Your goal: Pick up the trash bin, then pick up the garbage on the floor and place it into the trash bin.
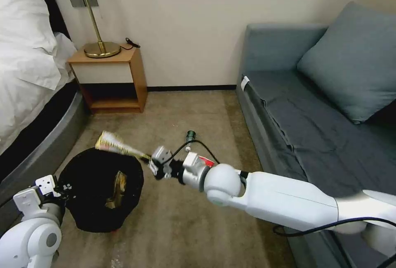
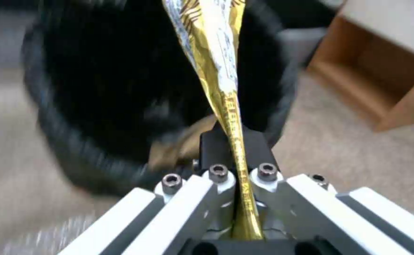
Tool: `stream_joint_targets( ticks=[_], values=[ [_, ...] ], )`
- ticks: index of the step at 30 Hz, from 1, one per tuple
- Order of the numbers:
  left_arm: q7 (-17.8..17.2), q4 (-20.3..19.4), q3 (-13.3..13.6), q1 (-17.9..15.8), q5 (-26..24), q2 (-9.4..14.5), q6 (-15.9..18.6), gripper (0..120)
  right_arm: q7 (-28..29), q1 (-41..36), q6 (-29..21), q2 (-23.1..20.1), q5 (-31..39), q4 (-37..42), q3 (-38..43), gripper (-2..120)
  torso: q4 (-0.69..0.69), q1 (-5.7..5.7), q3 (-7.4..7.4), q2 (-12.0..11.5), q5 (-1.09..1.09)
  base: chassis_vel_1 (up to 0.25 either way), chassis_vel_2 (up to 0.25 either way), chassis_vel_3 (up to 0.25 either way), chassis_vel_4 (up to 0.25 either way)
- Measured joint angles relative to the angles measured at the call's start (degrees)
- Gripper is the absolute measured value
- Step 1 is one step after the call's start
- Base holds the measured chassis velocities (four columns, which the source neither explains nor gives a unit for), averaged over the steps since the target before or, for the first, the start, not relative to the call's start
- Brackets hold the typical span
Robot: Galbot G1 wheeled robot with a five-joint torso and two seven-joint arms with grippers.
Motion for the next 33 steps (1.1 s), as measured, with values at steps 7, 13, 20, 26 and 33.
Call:
stream_joint_targets(
  ticks=[7, 13, 20, 26, 33],
  values=[
    [-0.07, -0.35, 0.74, -0.30, 0.24, -0.31, 0.08, 2, 1.80, 6.16, -4.25, 5.08, 0.46, -3.48, -7.73, 0, 0.00, 0.00, 0.00, 0.00, -0.01, 0.000, 0.000, 0.000, 0.000],
    [-0.06, -0.63, 1.21, -0.33, 0.50, -0.56, 0.12, 2, 1.91, 10.26, -6.79, 10.10, 1.42, -5.83, -11.06, 0, 0.02, 0.00, 0.00, 0.00, -0.01, 0.000, 0.000, 0.000, 0.000],
    [-0.01, -0.82, 1.47, -0.10, 0.90, -0.77, 0.13, 2, 1.33, 15.48, -8.31, 14.47, 2.30, -8.96, -13.94, 0, 0.01, 0.01, 0.00, 0.00, 0.00, 0.000, 0.000, 0.000, 0.000],
    [0.05, -0.83, 1.70, -0.07, 1.15, -0.99, 0.12, 2, 1.20, 16.49, -9.24, 15.13, 2.36, -9.06, -14.61, 0, 0.01, 0.00, 0.00, 0.00, 0.00, 0.000, 0.000, 0.000, 0.000],
    [0.11, -0.83, 2.03, -0.07, 1.32, -1.16, 0.11, 2, 1.19, 17.39, -9.63, 15.81, 2.01, -9.49, -15.53, 0, 0.01, 0.00, 0.00, 0.00, 0.00, 0.000, 0.000, 0.000, 0.000]
  ],
)
